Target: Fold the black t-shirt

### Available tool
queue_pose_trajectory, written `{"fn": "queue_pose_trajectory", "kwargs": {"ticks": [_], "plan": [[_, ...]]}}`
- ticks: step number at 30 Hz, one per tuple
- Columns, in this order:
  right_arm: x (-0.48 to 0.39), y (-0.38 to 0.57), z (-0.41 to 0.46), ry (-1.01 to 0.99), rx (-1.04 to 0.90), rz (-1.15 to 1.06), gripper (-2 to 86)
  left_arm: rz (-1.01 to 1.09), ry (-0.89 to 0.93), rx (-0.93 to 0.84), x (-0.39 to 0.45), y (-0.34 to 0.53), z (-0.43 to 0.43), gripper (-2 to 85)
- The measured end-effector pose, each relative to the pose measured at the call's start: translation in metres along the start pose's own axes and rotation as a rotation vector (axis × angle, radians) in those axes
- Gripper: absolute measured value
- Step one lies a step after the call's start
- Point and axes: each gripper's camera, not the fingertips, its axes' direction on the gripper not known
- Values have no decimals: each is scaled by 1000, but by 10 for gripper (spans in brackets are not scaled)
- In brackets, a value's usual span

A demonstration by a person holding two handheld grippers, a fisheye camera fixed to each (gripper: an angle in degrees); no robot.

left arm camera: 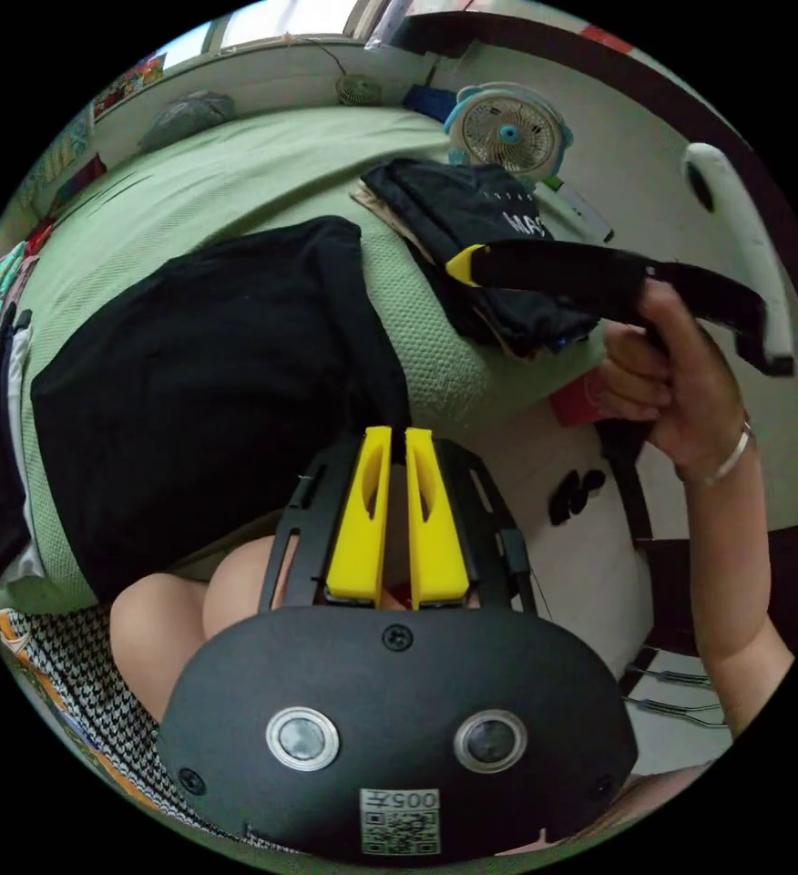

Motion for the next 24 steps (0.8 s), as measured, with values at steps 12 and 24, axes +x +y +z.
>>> {"fn": "queue_pose_trajectory", "kwargs": {"ticks": [12,24], "plan": [[26,-102,61,-202,-209,200,103,-9,51,36,-42,10,-39,42],[41,-122,83,-382,-163,375,31,1,95,71,-73,20,-73,38]]}}
